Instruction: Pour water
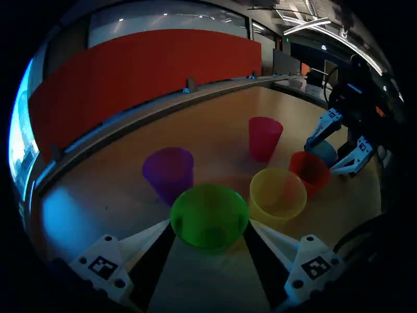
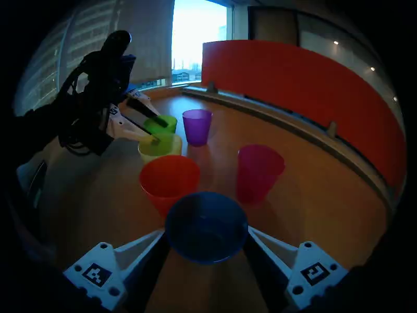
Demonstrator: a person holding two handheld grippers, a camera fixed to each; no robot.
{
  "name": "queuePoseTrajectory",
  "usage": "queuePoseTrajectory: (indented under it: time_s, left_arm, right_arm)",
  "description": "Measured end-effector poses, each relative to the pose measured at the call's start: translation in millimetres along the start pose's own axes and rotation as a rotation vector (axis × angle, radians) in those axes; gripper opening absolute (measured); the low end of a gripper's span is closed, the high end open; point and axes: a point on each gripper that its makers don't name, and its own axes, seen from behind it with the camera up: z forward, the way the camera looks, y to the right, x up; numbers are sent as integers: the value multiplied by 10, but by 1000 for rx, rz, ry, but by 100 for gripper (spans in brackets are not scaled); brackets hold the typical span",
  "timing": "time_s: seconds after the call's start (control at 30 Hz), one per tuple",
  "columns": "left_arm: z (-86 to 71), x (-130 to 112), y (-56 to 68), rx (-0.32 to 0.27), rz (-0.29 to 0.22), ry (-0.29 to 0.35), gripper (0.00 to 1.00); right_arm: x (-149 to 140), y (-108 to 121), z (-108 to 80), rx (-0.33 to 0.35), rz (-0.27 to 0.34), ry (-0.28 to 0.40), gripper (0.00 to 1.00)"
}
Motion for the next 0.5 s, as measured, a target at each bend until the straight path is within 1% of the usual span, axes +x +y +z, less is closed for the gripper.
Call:
queuePoseTrajectory:
  time_s: [0.2, 0.5]
  left_arm:
    - [-62, 25, 16, 0, -2, 5, 86]
    - [-195, 77, 65, 4, -2, 20, 86]
  right_arm:
    - [27, 15, -53, -4, 5, 7, 90]
    - [163, 11, -197, -11, 5, 35, 89]
